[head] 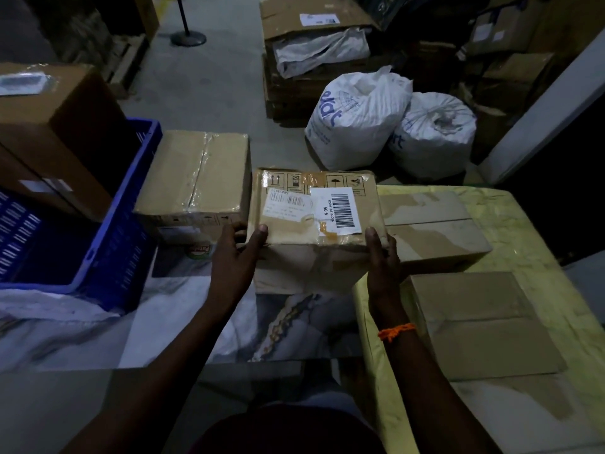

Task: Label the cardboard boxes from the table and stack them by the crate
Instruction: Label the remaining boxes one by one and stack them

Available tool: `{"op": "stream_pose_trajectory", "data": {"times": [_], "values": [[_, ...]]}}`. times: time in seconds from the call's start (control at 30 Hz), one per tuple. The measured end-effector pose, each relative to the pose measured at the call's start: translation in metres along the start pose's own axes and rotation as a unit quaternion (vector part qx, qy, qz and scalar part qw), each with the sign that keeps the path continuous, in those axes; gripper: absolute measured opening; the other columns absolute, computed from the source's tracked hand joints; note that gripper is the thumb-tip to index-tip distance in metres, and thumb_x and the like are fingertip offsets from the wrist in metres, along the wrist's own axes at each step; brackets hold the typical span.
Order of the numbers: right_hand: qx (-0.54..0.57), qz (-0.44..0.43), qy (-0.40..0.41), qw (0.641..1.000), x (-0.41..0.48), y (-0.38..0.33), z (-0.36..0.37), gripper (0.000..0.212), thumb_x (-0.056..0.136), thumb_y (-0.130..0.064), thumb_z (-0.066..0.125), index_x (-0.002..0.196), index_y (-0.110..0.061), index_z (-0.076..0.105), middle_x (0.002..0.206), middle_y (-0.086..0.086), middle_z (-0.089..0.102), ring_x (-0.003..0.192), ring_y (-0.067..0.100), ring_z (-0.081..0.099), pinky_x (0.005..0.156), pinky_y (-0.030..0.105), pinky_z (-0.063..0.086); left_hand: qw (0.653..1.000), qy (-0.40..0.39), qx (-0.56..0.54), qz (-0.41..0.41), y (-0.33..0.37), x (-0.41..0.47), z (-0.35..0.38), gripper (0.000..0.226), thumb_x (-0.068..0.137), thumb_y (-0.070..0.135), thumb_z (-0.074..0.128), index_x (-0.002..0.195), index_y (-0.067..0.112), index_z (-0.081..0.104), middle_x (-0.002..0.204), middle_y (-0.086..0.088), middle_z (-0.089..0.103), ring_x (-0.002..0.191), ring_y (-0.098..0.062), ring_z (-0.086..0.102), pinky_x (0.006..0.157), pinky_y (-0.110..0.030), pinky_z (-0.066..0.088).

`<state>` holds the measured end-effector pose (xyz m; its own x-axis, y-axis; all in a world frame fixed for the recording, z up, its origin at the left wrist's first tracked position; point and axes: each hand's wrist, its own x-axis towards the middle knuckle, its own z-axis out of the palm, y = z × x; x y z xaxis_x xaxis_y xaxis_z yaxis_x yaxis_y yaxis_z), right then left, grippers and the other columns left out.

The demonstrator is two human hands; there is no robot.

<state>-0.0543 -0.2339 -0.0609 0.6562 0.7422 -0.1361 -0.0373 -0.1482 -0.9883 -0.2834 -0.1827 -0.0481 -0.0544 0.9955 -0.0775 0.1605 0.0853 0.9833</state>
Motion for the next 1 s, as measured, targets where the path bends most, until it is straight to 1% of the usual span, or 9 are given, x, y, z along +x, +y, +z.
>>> {"op": "stream_pose_trajectory", "data": {"times": [0.13,0.2,0.33,0.4,0.5,0.63,0.7,0.83,1.0], "values": [[-0.002,0.004,-0.012,1.0,0.004,-0.002,-0.001,0.038,0.103,-0.026,0.062,0.137,-0.011,0.059,0.112,-0.002,0.069,0.084,-0.015,0.067,0.067,0.005,0.05,1.0,-0.005,-0.003,-0.014,-0.002,0.006,0.0,0.033,0.096,0.042,0.065,0.119,0.021,0.059,0.109,0.008,0.068,0.087,0.006,0.068,0.066,-0.014,0.053],[-0.013,0.01,-0.032,0.999,0.007,-0.005,-0.004,0.038,0.101,-0.032,0.065,0.134,-0.014,0.061,0.112,-0.007,0.07,0.098,-0.004,0.069,0.07,0.008,0.052,1.0,-0.021,-0.01,-0.02,-0.005,0.012,-0.002,0.039,0.093,0.048,0.067,0.121,0.023,0.059,0.112,0.005,0.069,0.096,-0.007,0.07,0.071,-0.021,0.054],[-0.065,-0.013,-0.058,0.996,0.02,-0.011,-0.015,0.06,0.08,-0.062,0.07,0.126,-0.023,0.067,0.116,0.001,0.075,0.109,0.019,0.071,0.095,0.046,0.059,0.997,-0.068,-0.022,-0.007,-0.002,0.025,-0.008,0.06,0.085,0.05,0.072,0.135,0.024,0.053,0.121,0.008,0.066,0.107,-0.008,0.066,0.081,-0.026,0.056],[-0.083,-0.022,-0.076,0.993,0.03,-0.018,-0.018,0.051,0.086,-0.055,0.073,0.126,-0.026,0.066,0.117,-0.002,0.075,0.109,0.017,0.071,0.096,0.049,0.058,0.996,-0.087,-0.026,-0.003,0.006,0.032,-0.011,0.061,0.087,0.037,0.073,0.141,0.027,0.048,0.123,0.014,0.063,0.107,0.0,0.064,0.08,-0.022,0.056],[-0.106,-0.024,-0.111,0.988,0.051,-0.036,-0.013,0.033,0.095,-0.035,0.073,0.126,-0.029,0.062,0.117,-0.005,0.074,0.109,0.014,0.071,0.094,0.042,0.059,0.993,-0.111,-0.039,-0.018,0.025,0.045,-0.006,0.061,0.089,0.019,0.072,0.141,0.034,0.043,0.114,0.024,0.058,0.095,0.007,0.063,0.069,-0.016,0.055],[-0.178,-0.041,-0.138,0.974,0.073,-0.054,-0.004,0.031,0.097,-0.04,0.068,0.125,-0.028,0.066,0.118,-0.002,0.074,0.108,0.018,0.07,0.096,0.043,0.058,0.989,-0.138,-0.037,-0.024,0.041,0.055,0.003,0.068,0.072,0.022,0.067,0.138,0.029,0.054,0.111,0.014,0.07,0.095,-0.006,0.068,0.068,-0.023,0.058],[-0.203,-0.054,-0.135,0.968,0.073,-0.058,-0.006,0.033,0.099,-0.039,0.065,0.129,-0.024,0.065,0.117,-0.003,0.073,0.106,0.017,0.07,0.087,0.031,0.058,0.985,-0.163,-0.058,-0.021,0.037,0.052,0.005,0.059,0.081,0.014,0.073,0.132,0.037,0.055,0.105,0.019,0.074,0.097,-0.009,0.071,0.07,-0.025,0.059],[-0.215,-0.076,-0.123,0.966,0.065,-0.056,-0.017,0.039,0.101,-0.03,0.064,0.138,-0.018,0.059,0.117,-0.002,0.068,0.103,0.014,0.066,0.073,0.014,0.048,0.98,-0.181,-0.082,-0.008,0.029,0.042,0.006,0.06,0.089,0.003,0.073,0.131,0.042,0.053,0.118,0.021,0.071,0.112,-0.01,0.067,0.071,-0.03,0.06],[-0.191,-0.101,-0.107,0.97,0.048,-0.043,-0.031,0.043,0.097,-0.021,0.069,0.139,-0.022,0.058,0.114,-0.013,0.066,0.092,-0.018,0.061,0.072,0.001,0.047,0.979,-0.18,-0.094,0.018,0.024,0.035,0.002,0.072,0.077,0.005,0.079,0.135,0.038,0.05,0.13,0.014,0.065,0.122,-0.005,0.061,0.072,-0.028,0.06]]}}
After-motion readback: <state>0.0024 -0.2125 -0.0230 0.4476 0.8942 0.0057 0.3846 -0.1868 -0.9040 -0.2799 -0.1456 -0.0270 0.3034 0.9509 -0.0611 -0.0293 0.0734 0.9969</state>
